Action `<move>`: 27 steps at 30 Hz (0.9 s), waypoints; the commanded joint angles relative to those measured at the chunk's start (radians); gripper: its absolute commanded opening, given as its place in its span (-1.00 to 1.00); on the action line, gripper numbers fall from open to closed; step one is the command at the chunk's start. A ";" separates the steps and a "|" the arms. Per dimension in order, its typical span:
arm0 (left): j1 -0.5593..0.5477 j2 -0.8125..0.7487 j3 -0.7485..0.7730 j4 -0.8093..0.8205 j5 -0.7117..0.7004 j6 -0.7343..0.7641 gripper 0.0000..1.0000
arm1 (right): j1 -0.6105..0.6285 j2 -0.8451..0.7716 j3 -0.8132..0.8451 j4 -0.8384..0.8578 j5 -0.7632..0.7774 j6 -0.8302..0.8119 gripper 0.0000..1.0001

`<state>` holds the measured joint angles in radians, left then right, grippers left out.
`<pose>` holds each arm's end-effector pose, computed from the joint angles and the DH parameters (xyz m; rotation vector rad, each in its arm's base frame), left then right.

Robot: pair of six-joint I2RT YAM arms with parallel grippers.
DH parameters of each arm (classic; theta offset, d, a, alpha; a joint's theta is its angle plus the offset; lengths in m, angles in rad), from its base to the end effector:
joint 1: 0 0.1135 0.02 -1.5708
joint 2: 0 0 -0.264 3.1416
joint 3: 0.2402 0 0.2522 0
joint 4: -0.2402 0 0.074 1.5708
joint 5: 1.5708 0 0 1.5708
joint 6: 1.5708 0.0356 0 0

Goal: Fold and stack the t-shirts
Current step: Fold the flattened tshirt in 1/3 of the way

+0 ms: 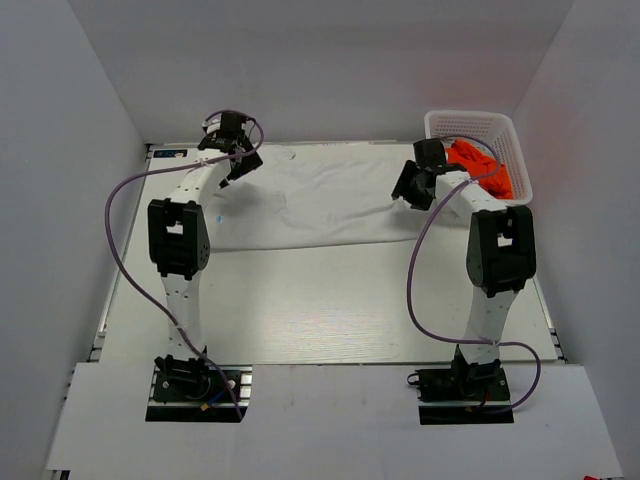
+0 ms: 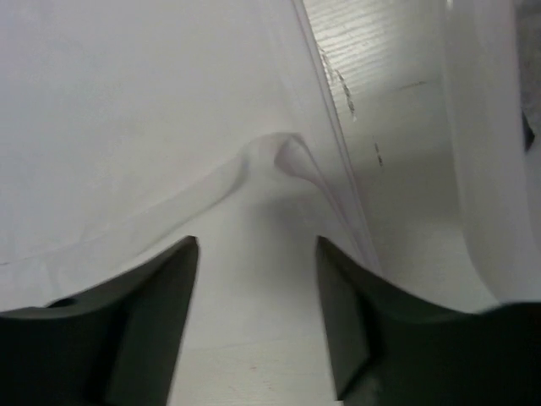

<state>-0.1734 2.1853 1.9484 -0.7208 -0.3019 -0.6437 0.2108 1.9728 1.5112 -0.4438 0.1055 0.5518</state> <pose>0.4811 -0.0735 0.2417 -0.6895 2.3689 0.0341 0.4280 0.0877 0.2150 0.4653 2.4356 0.1973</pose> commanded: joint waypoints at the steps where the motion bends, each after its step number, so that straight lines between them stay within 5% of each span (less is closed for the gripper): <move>1: 0.020 0.011 0.101 -0.060 -0.008 -0.002 0.98 | 0.009 -0.040 0.029 0.077 -0.064 -0.073 0.37; 7: 0.020 -0.154 -0.146 -0.005 0.075 -0.016 0.98 | 0.032 -0.147 -0.156 0.206 -0.222 -0.108 0.63; 8: 0.020 -0.188 -0.205 0.056 0.098 -0.016 0.98 | 0.042 -0.153 -0.175 0.220 -0.251 -0.107 0.81; 12: 0.006 -0.298 -0.487 0.201 0.197 -0.025 0.98 | 0.047 -0.131 -0.227 0.281 -0.274 -0.090 0.81; 20: 0.017 -0.251 -0.600 0.129 0.204 -0.057 0.98 | 0.042 -0.078 -0.305 0.314 -0.218 -0.064 0.81; 27: 0.006 -0.358 -0.876 0.107 0.191 -0.106 0.98 | 0.053 -0.184 -0.538 0.310 -0.138 -0.049 0.81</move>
<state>-0.1616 1.8538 1.1988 -0.5121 -0.1200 -0.7086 0.2565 1.8210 1.0718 -0.0765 -0.0746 0.4988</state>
